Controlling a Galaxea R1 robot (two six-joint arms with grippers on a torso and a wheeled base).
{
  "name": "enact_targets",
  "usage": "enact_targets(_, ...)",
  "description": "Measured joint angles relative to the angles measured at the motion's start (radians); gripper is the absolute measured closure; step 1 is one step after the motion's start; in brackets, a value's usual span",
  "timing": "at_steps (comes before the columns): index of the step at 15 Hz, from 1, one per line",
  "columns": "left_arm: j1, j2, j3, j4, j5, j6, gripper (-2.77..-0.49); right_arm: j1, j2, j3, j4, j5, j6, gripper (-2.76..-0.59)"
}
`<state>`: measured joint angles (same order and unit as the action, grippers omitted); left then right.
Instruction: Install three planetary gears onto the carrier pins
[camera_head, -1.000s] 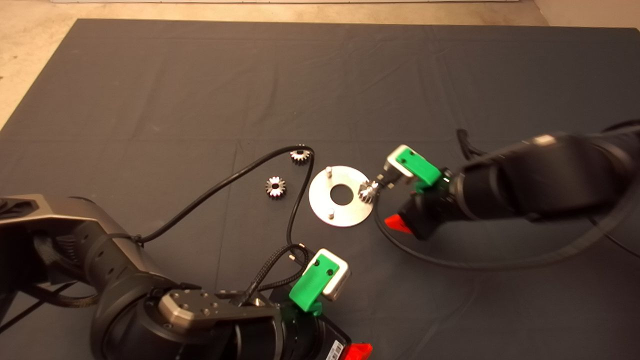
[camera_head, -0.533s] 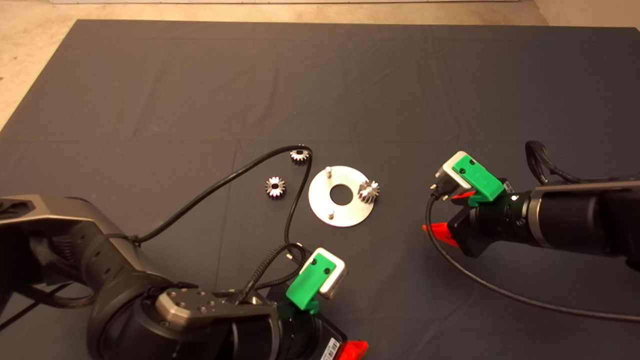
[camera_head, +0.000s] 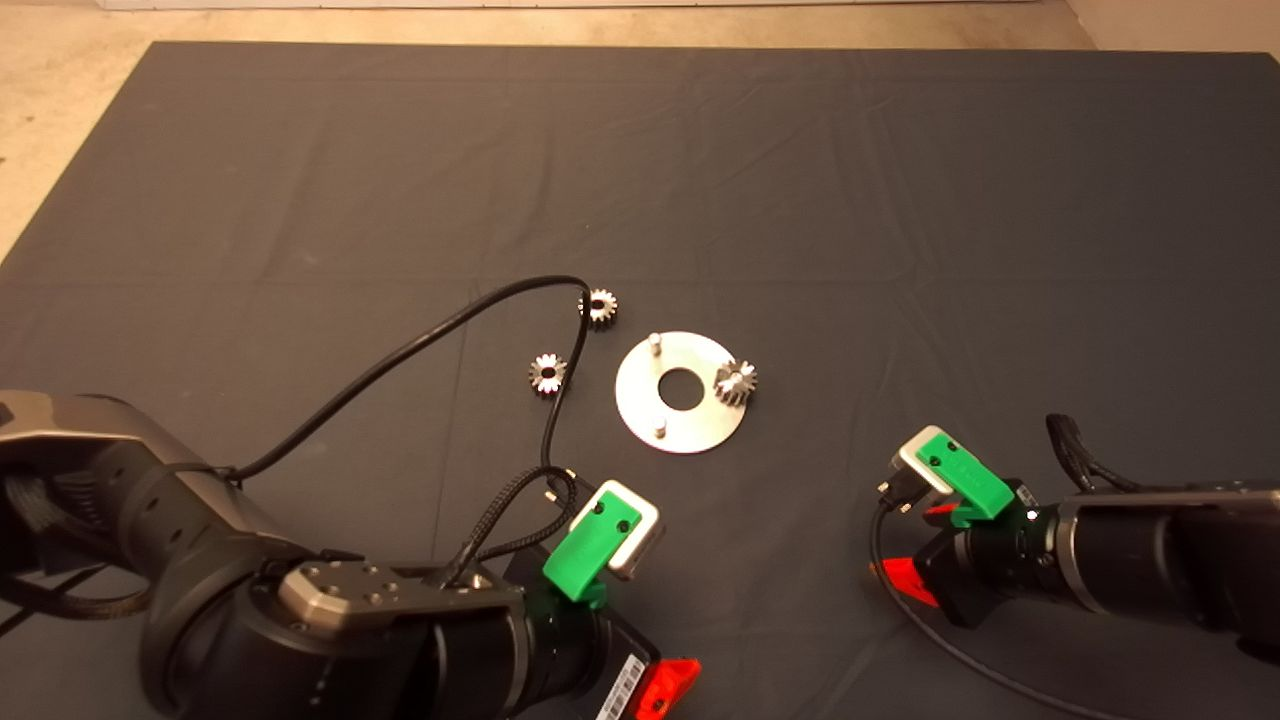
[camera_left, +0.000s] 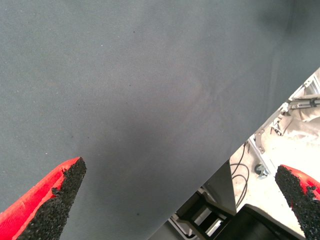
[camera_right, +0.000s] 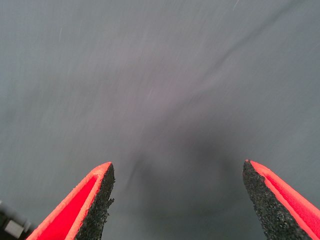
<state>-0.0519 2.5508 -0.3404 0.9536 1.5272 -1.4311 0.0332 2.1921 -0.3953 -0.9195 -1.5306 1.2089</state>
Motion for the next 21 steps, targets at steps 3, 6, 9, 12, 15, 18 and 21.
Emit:
enact_targets(3,-0.002,-0.016,0.000,0.000,0.001,0.008,-2.75,-0.004,-0.001,0.003,-0.046,0.001,0.000,-1.89)
enact_targets(6,-0.015,-0.013,0.000,0.000,0.000,0.043,-2.75,-0.017,-0.003,0.004,-0.056,0.001,0.000,-1.89)
enact_targets(9,-0.040,-0.013,-0.068,-0.001,-0.001,0.142,-2.75,-0.017,-0.004,0.005,-0.060,0.000,0.000,-1.89)
enact_targets(12,-0.083,-0.014,-0.166,-0.007,0.000,0.272,-2.75,-0.017,-0.007,0.006,-0.061,0.000,0.000,-1.89)
enact_targets(15,-0.135,-0.070,-0.201,-0.049,-0.002,0.372,-2.75,-0.017,-0.006,0.008,-0.061,0.000,0.000,-1.89)
enact_targets(18,-0.171,-0.133,-0.231,-0.130,-0.058,0.402,-2.75,-0.017,0.007,0.009,-0.064,0.002,0.000,-1.89)
enact_targets(21,-0.188,-0.144,-0.318,-0.182,-0.148,0.508,-2.75,-0.017,0.010,0.010,-0.064,0.003,0.000,-1.89)
